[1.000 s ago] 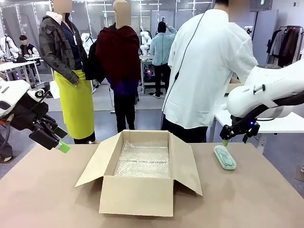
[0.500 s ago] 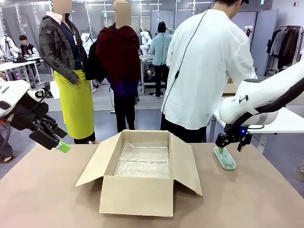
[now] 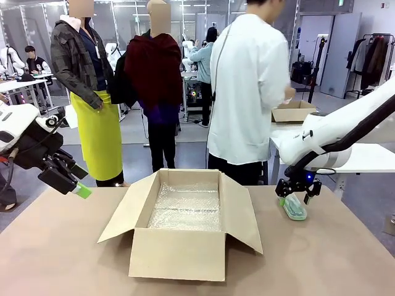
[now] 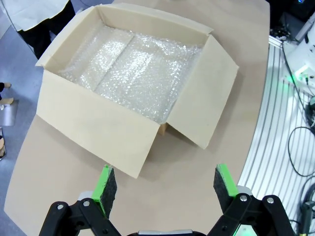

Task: Pack the glasses set securely to prepare it for shipping.
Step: Place the Glasses case inside the Package Box.

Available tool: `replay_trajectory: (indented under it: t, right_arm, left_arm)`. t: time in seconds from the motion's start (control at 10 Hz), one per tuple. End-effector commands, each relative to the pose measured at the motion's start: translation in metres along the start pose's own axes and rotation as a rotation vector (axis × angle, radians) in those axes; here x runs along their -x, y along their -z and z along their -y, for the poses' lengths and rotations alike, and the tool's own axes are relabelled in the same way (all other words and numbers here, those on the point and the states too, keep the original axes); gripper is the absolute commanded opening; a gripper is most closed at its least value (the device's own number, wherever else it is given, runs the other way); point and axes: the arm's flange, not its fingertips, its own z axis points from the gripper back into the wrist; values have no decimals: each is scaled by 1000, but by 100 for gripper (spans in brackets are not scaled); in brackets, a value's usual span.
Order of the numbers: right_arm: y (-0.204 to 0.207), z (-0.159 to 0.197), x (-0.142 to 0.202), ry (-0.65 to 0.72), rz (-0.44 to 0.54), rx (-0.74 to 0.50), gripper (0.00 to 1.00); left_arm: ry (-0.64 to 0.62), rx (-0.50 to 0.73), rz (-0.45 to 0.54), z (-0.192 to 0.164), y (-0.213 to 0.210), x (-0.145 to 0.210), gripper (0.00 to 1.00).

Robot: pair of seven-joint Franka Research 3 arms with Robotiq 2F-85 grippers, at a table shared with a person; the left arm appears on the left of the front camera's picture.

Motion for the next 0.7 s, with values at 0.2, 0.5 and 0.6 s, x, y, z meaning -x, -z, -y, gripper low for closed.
replay_trajectory:
  t: [0.2,0.5,0.6]
  right_arm:
    - [4,-6,-5,38,-36,-5,80]
    - [0,-11,-2,54,-46,2,45]
    - [-4,-12,-1,70,-46,17,41]
  left_arm:
    - [16,20,13,-1,-2,2,100]
    - [16,20,13,-1,-2,2,100]
    - [16,20,13,-1,-2,2,100]
